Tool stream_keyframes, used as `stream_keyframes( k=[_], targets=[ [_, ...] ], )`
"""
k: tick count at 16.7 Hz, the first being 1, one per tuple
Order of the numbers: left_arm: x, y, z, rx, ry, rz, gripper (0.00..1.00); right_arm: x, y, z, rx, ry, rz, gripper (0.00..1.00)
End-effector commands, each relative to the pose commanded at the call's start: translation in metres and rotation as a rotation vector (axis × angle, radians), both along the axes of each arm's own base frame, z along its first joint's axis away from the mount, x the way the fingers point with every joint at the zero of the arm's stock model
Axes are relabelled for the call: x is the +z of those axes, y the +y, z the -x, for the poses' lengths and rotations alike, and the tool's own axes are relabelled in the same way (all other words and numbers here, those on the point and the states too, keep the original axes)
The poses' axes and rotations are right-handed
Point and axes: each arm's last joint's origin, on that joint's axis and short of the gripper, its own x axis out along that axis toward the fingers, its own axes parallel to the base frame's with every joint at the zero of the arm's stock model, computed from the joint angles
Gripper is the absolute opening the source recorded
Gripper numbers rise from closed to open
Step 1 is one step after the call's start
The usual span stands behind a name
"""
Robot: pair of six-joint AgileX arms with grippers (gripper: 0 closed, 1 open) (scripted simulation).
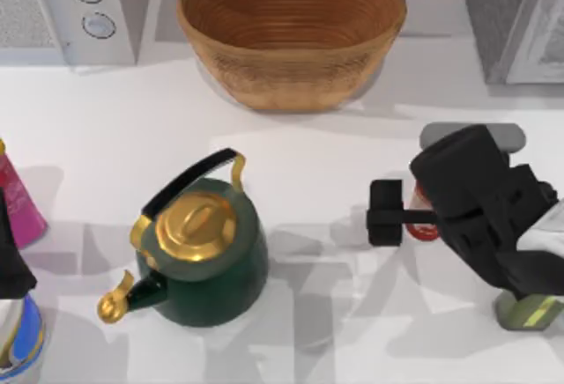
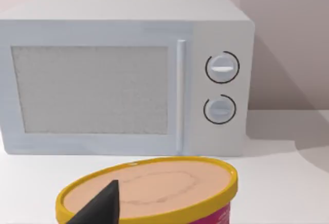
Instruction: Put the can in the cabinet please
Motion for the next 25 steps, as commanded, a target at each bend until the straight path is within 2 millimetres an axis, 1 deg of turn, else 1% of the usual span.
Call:
stream_keyframes(
  k=[1, 6, 8, 11, 13, 16, 20, 25],
  targets=[
    [0.000, 0.000, 0.000, 0.000, 0.000, 0.000, 1.00, -0.003, 0.000, 0.002, 0.001, 0.009, 0.011, 1.00],
    [0.000, 0.000, 0.000, 0.000, 0.000, 0.000, 1.00, -0.003, -0.001, 0.000, 0.000, 0.007, 0.008, 1.00],
    [0.000, 0.000, 0.000, 0.000, 0.000, 0.000, 1.00, -0.004, 0.000, -0.010, 0.002, 0.003, 0.009, 1.00],
    [0.000, 0.000, 0.000, 0.000, 0.000, 0.000, 1.00, -0.019, 0.000, -0.031, 0.002, 0.006, 0.012, 1.00],
    [0.000, 0.000, 0.000, 0.000, 0.000, 0.000, 1.00, -0.033, -0.001, -0.039, 0.002, 0.009, 0.011, 1.00],
    [0.000, 0.000, 0.000, 0.000, 0.000, 0.000, 1.00, -0.045, 0.000, -0.041, 0.001, 0.009, 0.010, 1.00],
    [0.000, 0.000, 0.000, 0.000, 0.000, 0.000, 1.00, -0.046, 0.000, -0.040, 0.001, 0.009, 0.011, 1.00],
    [0.000, 0.000, 0.000, 0.000, 0.000, 0.000, 1.00, -0.046, 0.000, -0.040, 0.001, 0.009, 0.011, 0.62]
  ],
)
